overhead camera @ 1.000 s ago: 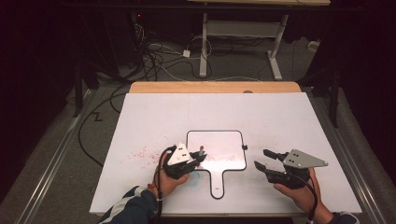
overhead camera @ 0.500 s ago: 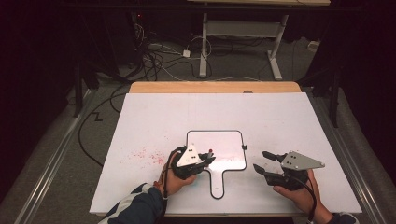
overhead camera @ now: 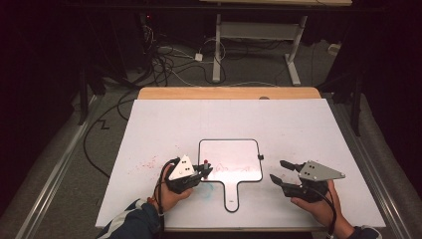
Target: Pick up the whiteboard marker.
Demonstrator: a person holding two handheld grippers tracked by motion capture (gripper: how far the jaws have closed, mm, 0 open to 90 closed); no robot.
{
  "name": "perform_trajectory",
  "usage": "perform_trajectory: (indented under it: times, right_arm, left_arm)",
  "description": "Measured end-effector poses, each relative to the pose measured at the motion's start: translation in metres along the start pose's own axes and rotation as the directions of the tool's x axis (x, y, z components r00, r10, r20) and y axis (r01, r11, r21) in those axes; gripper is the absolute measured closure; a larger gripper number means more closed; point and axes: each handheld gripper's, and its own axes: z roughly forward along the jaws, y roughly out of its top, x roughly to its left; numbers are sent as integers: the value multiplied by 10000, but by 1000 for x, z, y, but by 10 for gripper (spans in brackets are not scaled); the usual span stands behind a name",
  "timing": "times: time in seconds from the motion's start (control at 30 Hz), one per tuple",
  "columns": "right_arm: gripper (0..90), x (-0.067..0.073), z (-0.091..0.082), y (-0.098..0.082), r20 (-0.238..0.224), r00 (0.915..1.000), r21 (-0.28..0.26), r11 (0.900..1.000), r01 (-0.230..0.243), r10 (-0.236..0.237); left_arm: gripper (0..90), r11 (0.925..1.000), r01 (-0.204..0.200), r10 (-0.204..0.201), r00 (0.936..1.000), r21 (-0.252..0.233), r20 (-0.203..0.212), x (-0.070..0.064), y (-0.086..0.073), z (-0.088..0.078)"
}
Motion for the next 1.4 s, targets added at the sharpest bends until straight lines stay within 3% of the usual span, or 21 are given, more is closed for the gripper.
perform_trajectory:
  times: [0.13, 0.33, 0.47, 0.67, 0.77, 0.83, 0.9, 1.07, 1.17, 1.27, 1.4]
  right_arm:
    - [424, 0, 1, 0, -19, 10000, 22, 10000, 57, -57]
    - [424, -1, 1, 0, -11, 10000, 31, 10000, 9, -9]
    - [424, -1, 1, -1, 1, 10000, 88, 9999, 50, -50]
    - [423, -3, -1, -3, 54, 10000, 71, 10000, 27, -27]
    - [423, -6, -3, -3, 160, 9999, 49, 10000, 36, -37]
    - [423, -8, -5, -3, 260, 9997, -1, 10000, -21, 21]
    - [423, -8, -6, -4, 295, 9996, -12, 10000, -13, 14]
    - [423, -10, -6, -4, 366, 9993, -19, 10000, -11, 12]
    - [423, -9, -6, -3, 367, 9993, -31, 10000, 56, -55]
    - [422, -9, -6, -2, 383, 9992, -36, 9999, 119, -118]
    - [421, -9, -5, 0, 355, 9993, -58, 9999, 157, -155]
  left_arm:
    - [791, 9999, -113, 113, 9998, 16, 154, -5, 10, 16]
    - [791, 9986, -505, 516, 9947, -146, 889, -20, 33, 55]
    - [791, 9994, -334, 343, 9933, -100, 1102, -28, 40, 68]
    - [790, 9988, -487, 490, 9925, -61, 1118, -34, 47, 79]
    - [791, 9978, -664, 652, 9914, 72, 1131, -32, 46, 75]
    - [791, 9956, -901, 875, 9925, 270, 857, -24, 41, 63]
    - [791, 9958, -878, 854, 9932, 278, 790, -20, 38, 57]
    - [791, 9997, -155, 150, 9995, 202, 275, 8, 17, 28]
    - [791, 9997, 231, -231, 9997, 79, -11, 20, 8, 16]
    - [791, 9992, 392, -391, 9991, 44, -167, 25, 3, 10]
    - [791, 9991, 428, -428, 9990, -10, -145, 23, 5, 14]
